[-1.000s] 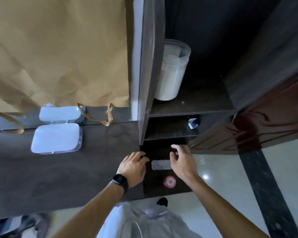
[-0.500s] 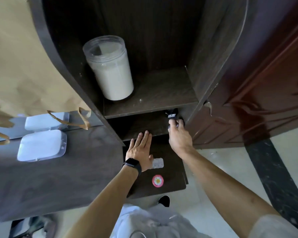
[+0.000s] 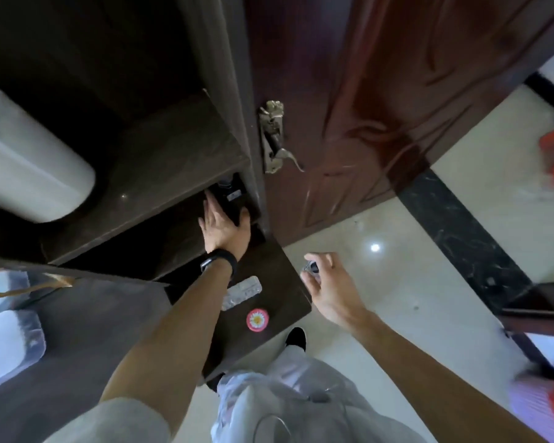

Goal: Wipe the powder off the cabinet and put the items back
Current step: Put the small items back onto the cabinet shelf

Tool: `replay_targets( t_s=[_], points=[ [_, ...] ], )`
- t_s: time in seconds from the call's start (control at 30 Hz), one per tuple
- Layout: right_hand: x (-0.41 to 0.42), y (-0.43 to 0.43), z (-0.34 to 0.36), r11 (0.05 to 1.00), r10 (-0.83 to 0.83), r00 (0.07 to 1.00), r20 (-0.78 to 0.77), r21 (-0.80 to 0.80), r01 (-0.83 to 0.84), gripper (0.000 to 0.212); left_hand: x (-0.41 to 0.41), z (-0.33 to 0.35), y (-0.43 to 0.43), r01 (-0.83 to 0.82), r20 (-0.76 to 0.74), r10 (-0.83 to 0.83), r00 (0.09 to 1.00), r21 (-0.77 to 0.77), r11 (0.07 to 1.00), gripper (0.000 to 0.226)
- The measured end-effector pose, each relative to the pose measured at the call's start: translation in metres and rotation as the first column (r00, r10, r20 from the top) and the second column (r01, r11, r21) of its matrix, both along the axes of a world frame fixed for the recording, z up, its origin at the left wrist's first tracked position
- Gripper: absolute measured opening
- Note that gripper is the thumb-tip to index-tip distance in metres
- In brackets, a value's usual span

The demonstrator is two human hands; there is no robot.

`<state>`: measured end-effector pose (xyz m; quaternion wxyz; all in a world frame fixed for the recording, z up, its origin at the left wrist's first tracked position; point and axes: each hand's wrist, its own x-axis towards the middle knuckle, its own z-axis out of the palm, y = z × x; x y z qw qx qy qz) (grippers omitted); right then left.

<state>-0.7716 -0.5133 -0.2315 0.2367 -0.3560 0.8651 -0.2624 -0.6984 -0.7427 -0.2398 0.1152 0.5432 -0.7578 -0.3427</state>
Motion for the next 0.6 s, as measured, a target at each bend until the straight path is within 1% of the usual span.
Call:
replay_targets(
  t_s=[0.07,0.1,0.17,0.23,0.33,0.4,0.47,0.53,0.6],
  points=[
    [-0.004,0.019,0.002,0.999,-0.047,0.999,0.006,0.018,0.047,0.034,-0.017,0.003,-0.008,-0.139,-0.097,0.140,0.985,0.015,0.990,0.087],
    [-0.006,0.026,0.003,0.997,-0.073,0.997,0.010,0.021,0.073,0.034,-0.024,0.004,-0.011,-0.179,-0.113,0.181,0.977,0.027,0.983,0.086],
    [-0.008,0.039,0.004,0.993,-0.119,0.993,0.019,0.021,0.118,0.035,-0.032,0.004,-0.014,-0.223,-0.111,0.226,0.968,0.039,0.974,0.085],
    [-0.007,0.048,0.005,0.990,-0.143,0.989,0.031,0.022,0.143,0.036,-0.035,0.003,-0.016,-0.233,-0.081,0.234,0.969,0.021,0.972,0.084],
    [-0.006,0.058,0.003,0.987,-0.163,0.986,0.045,0.011,0.163,0.035,-0.026,0.001,-0.015,-0.164,-0.006,0.164,0.986,-0.021,0.986,0.082],
    [-0.003,0.061,0.000,0.986,-0.168,0.984,0.058,0.012,0.168,0.034,-0.016,-0.003,-0.012,-0.102,-0.022,0.101,0.995,-0.039,0.994,0.077],
    [0.002,0.062,-0.002,0.986,-0.167,0.984,0.062,0.019,0.166,0.034,-0.008,-0.008,-0.001,-0.058,-0.078,0.060,0.995,0.031,0.998,0.076],
    [0.008,0.062,-0.003,0.989,-0.146,0.987,0.059,0.016,0.146,0.034,0.002,-0.012,0.017,0.011,-0.089,-0.002,0.996,0.102,0.995,0.078],
    [0.014,0.059,-0.003,0.995,-0.093,0.995,0.042,0.026,0.092,0.034,0.016,-0.015,0.037,0.136,-0.099,-0.127,0.987,0.084,0.987,0.073]
  ],
)
